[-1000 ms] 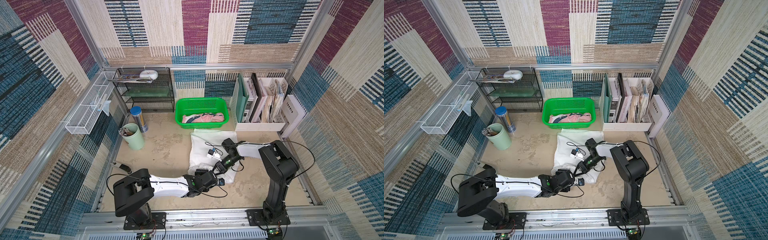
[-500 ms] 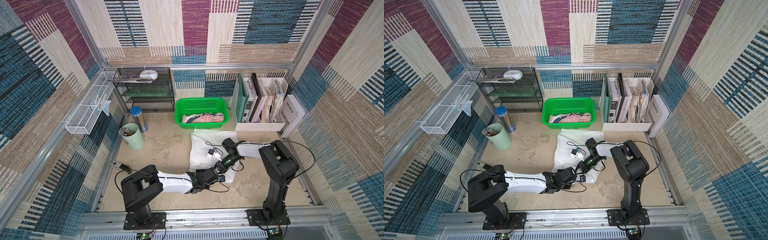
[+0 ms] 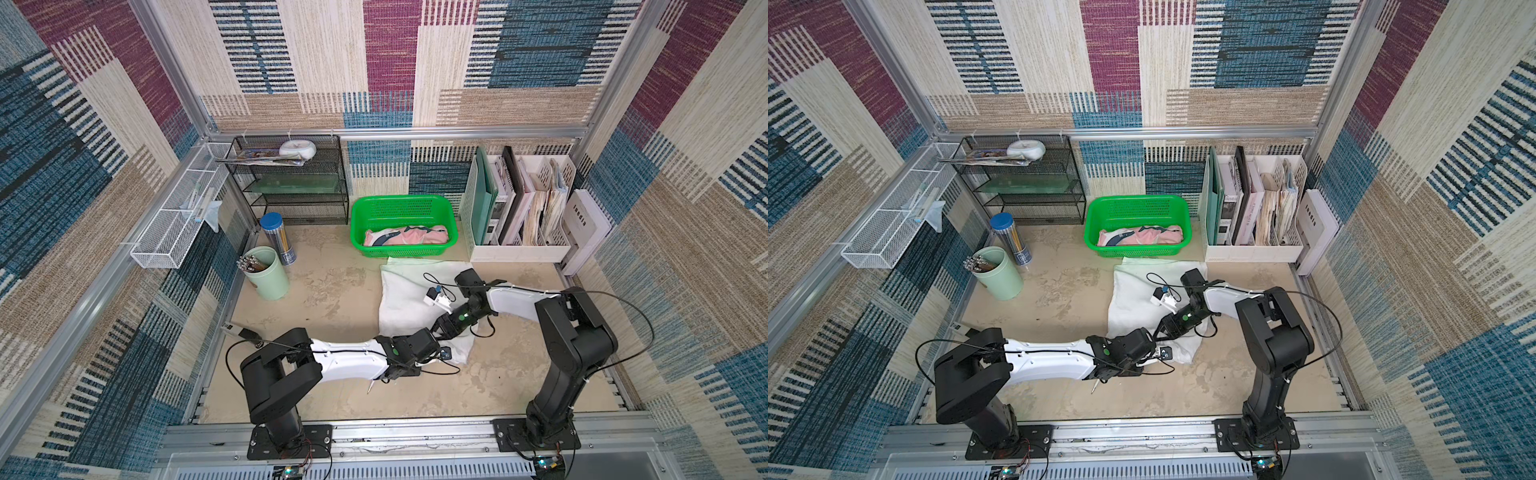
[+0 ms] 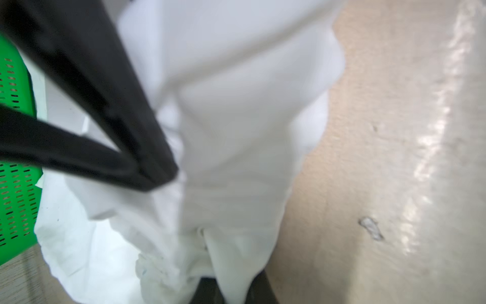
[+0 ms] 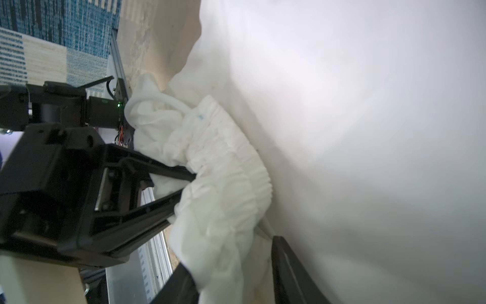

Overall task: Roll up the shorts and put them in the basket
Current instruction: Roll the shorts at the center of the board.

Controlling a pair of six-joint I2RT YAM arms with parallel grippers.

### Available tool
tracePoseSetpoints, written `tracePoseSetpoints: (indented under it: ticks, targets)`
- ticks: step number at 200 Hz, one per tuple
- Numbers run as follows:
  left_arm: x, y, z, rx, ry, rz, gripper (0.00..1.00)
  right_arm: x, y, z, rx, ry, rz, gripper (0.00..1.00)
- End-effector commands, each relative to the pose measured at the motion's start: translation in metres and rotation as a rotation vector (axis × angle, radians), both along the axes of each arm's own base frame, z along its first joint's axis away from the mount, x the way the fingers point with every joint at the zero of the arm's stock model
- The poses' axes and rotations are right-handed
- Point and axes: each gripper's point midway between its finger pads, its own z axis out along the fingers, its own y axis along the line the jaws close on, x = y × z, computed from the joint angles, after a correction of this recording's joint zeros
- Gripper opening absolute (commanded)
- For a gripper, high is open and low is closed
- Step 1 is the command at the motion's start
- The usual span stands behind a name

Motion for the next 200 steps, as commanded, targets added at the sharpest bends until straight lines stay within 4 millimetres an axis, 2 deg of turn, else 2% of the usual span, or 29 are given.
tracePoseSetpoints:
  ticks: [1,16,27,56,86,99,125,151,167,200]
  targets:
    - [-0.017,0.017,-0.005,0.051,0.095,0.002,0.00,0.028,-0.005,0.017,0.003,-0.119,-0.072,0.55]
    - [-0.018,0.018,0.001,0.051,0.111,0.008,0.00,0.034,-0.009,0.027,-0.002,-0.160,-0.095,0.66]
    - [-0.018,0.019,0.004,0.051,0.126,0.012,0.00,0.037,-0.012,0.033,-0.002,-0.190,-0.109,0.70]
    - [-0.023,0.020,0.008,0.043,0.202,0.023,0.00,0.047,-0.021,0.050,-0.034,-0.288,-0.162,0.71]
    - [-0.031,0.021,0.012,0.033,0.351,0.051,0.00,0.071,-0.050,0.076,-0.161,-0.502,-0.308,0.71]
    - [-0.031,0.022,0.014,0.043,0.383,0.058,0.00,0.075,-0.061,0.092,-0.189,-0.598,-0.351,0.70]
    - [-0.034,0.022,0.021,0.028,0.452,0.055,0.00,0.068,-0.068,0.132,-0.144,-0.774,-0.363,0.71]
    - [-0.038,0.021,0.030,0.020,0.553,0.059,0.00,0.052,-0.074,0.163,-0.106,-0.929,-0.355,0.74]
    - [-0.037,0.019,0.037,0.020,0.592,0.058,0.00,0.039,-0.077,0.171,-0.105,-0.987,-0.315,0.76]
    - [-0.038,0.015,0.041,0.006,0.684,0.065,0.00,0.017,-0.078,0.174,-0.156,-1.046,-0.210,0.77]
